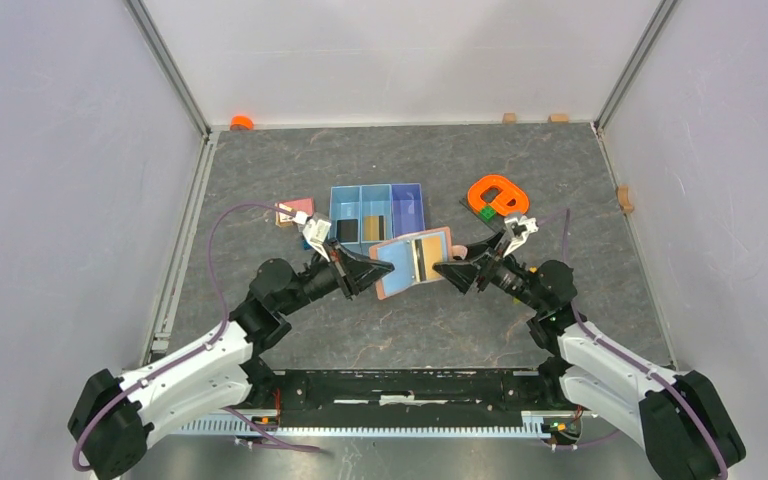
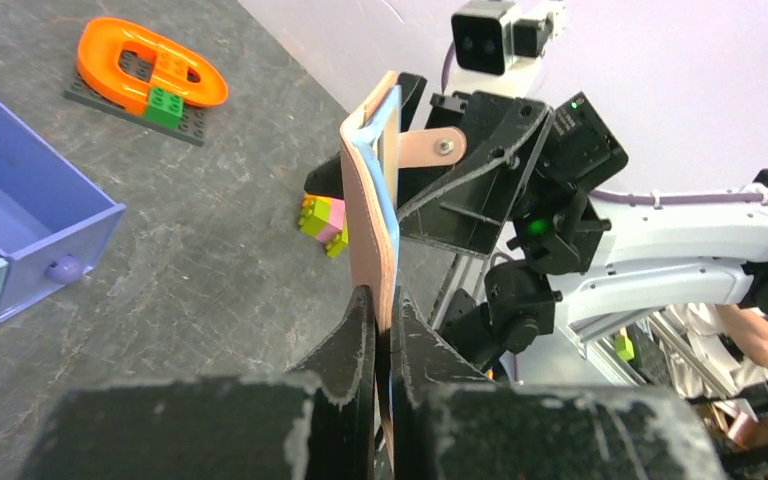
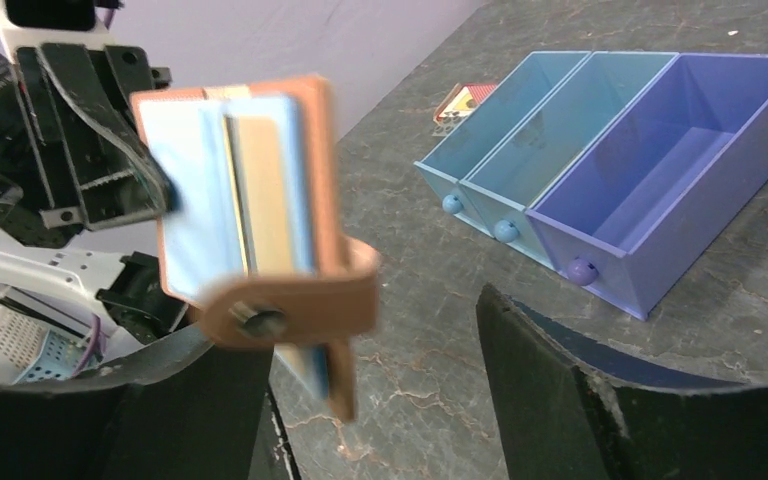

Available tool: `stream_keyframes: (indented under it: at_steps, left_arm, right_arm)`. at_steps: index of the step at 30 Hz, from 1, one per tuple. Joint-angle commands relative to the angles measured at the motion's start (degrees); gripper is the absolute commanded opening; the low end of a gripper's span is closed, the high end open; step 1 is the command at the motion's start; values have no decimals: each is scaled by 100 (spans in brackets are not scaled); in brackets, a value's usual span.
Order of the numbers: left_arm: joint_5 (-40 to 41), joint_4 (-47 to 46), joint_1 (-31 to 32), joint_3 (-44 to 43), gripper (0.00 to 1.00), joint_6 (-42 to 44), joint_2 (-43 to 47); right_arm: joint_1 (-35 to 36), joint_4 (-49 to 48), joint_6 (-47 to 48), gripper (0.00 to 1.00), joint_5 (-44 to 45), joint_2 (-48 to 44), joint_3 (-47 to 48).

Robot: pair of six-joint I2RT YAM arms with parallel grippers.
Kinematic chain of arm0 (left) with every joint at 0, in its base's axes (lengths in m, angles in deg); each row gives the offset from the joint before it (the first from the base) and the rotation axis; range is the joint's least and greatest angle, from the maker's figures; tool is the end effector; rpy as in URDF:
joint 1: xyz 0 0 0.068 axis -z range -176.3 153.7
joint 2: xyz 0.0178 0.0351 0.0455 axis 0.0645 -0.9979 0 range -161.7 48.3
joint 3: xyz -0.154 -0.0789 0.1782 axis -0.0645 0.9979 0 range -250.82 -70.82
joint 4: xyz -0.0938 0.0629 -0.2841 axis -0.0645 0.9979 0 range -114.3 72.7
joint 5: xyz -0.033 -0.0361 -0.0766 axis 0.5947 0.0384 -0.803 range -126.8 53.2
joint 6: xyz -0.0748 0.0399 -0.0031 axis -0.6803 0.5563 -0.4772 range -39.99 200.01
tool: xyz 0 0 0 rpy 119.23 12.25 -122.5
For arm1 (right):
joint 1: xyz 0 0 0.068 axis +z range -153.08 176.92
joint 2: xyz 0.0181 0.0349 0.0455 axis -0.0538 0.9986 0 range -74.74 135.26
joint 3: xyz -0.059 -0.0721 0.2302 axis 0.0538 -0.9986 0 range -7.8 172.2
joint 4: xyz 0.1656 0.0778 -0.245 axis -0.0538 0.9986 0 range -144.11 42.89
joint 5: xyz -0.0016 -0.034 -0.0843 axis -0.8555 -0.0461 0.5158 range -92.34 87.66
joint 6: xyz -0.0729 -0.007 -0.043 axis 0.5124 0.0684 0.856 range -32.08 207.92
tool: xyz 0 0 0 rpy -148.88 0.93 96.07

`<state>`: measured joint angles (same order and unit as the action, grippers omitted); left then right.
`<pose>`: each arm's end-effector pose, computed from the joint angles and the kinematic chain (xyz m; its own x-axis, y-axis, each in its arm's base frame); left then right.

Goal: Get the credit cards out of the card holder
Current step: Remove the credit card from the card holder.

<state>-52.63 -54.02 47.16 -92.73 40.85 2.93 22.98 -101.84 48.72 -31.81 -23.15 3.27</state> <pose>0.1956 -0.2134 0.2382 -0.4808 -0.3813 -0.7896 0.7158 0.3495 -0.6046 0.2268 0.1518 0.1740 -0.4315 0.4015 -0.8078 -0.7074 0.4050 0.5792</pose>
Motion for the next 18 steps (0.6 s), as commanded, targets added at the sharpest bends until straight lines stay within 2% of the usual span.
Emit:
stream_keyframes:
  at_steps: [1, 4, 5, 7, 12, 15, 18]
  left_arm:
    - [-637, -649, -6, -227, 2, -148, -297]
    - [-559, -462, -5, -294, 2, -124, -392]
    - [-503, -369, -5, -321, 2, -94, -392]
    - [-412, -264, -7, -345, 2, -54, -403]
    - [-293, -67, -12, -405, 2, -26, -412]
    - [110, 381, -12, -494, 2, 41, -386]
    - [832, 1127, -14, -621, 6, 84, -380]
  right_arm:
    - [-62, -563, -194, 70, -220, -54, 51]
    - [-67, -1226, -530, 56, -509, 44, -63]
    - [-66, -1388, -631, 48, -605, 96, -60]
    - [-66, -1433, -722, 35, -718, 247, -10]
    - [-68, -1861, -1053, 12, -979, 706, 34]
    - [-72, -2038, -1207, 0, -1071, 895, 57]
    - [-86, -1868, -1174, 0, -986, 924, 67]
